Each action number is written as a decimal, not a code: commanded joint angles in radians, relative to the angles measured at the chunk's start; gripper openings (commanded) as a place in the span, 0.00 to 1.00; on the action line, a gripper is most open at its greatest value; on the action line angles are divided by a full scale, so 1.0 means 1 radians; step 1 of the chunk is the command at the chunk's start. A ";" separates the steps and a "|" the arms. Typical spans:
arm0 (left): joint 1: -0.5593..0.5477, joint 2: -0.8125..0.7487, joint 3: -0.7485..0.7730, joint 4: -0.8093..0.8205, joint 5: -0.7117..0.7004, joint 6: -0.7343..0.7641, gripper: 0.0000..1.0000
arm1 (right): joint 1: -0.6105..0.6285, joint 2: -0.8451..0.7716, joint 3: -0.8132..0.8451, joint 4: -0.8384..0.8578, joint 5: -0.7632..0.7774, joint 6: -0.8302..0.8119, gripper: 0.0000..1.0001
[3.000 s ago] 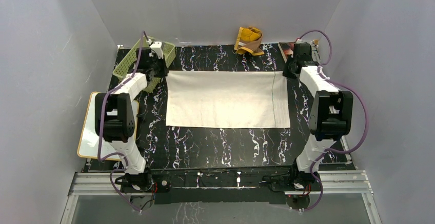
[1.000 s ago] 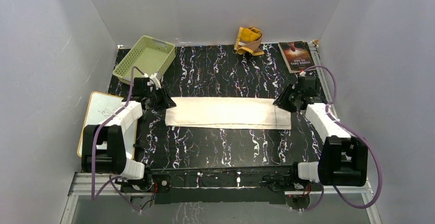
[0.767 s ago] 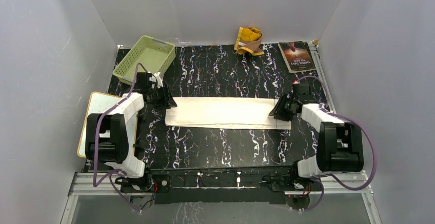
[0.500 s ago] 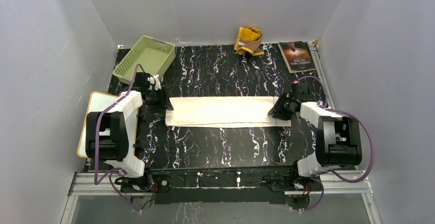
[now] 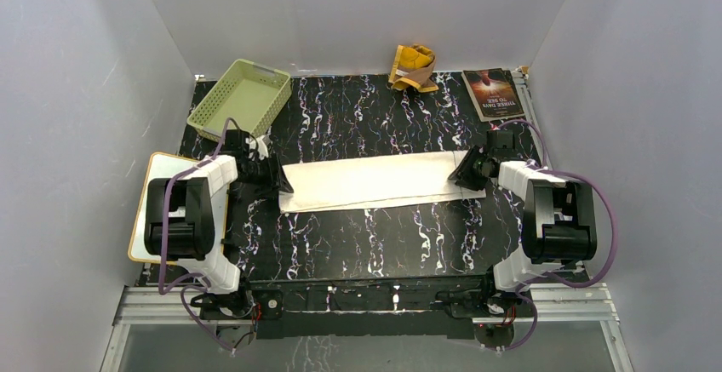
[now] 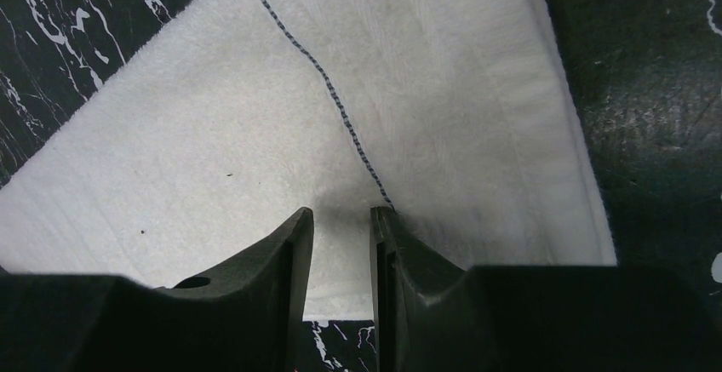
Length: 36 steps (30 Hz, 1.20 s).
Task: Roll the towels
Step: Fold the towel at the center of the board.
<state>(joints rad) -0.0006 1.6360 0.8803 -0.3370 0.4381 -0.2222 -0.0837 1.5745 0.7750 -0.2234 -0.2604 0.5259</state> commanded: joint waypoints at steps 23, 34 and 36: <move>0.139 -0.341 0.050 -0.192 -0.490 0.056 0.00 | 0.128 -0.205 0.015 -0.067 0.108 -0.016 0.71; -0.044 -0.389 0.217 -0.271 -0.526 0.095 0.00 | 0.186 -0.264 0.135 -0.174 0.168 -0.043 0.73; -0.186 -0.350 0.260 -0.290 -0.572 0.064 0.00 | 0.203 -0.266 0.133 -0.184 0.160 -0.028 0.73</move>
<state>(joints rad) 0.0250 1.2537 1.0679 -0.5549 -0.0875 -0.1390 0.0933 1.3479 0.8753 -0.3851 -0.1223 0.4923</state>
